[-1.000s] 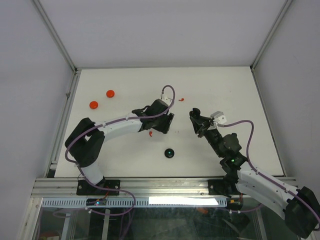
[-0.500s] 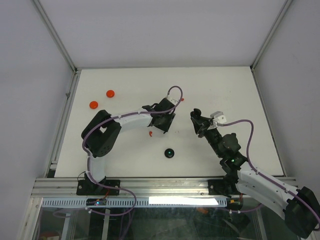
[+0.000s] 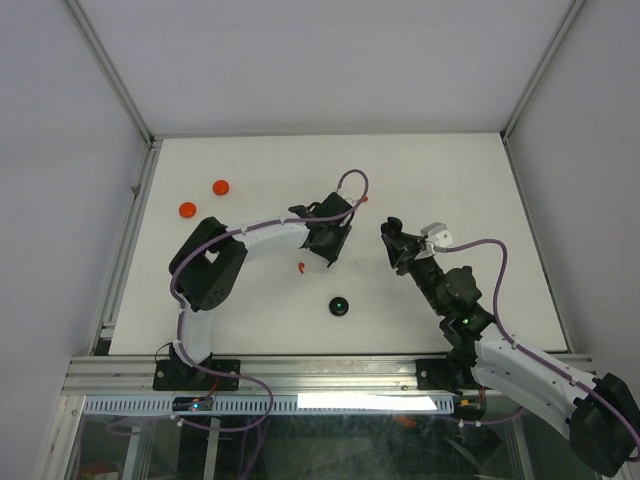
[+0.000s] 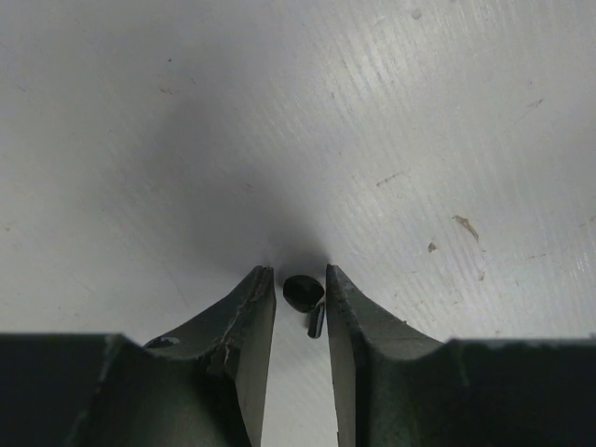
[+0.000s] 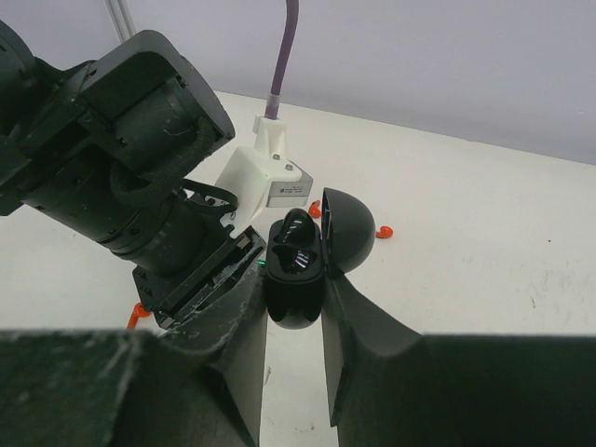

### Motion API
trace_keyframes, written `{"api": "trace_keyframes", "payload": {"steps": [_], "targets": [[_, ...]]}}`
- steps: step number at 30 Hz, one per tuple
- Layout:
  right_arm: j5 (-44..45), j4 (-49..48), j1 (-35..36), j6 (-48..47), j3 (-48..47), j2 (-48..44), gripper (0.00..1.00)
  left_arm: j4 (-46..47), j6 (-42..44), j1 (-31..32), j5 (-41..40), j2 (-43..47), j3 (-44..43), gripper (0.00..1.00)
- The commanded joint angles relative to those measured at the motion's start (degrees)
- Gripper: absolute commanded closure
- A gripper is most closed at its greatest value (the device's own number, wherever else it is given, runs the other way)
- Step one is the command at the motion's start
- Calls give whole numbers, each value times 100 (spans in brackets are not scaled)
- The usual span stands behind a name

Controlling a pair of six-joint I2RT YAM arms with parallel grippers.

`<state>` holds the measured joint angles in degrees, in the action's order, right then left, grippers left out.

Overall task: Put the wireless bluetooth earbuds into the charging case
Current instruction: Pick up the earbud from the center of the board.

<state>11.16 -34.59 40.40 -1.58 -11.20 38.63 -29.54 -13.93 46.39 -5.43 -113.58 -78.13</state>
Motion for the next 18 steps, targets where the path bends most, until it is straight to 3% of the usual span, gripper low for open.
{"api": "trace_keyframes", "payload": {"steps": [1, 18], "targets": [[64, -197, 17, 53, -24, -15, 100, -385, 15, 45, 124, -174, -285, 70], [58, -175, 16, 62, -22, 4, 100, -948, 29, 222, -133, -361, -576, 70]]}}
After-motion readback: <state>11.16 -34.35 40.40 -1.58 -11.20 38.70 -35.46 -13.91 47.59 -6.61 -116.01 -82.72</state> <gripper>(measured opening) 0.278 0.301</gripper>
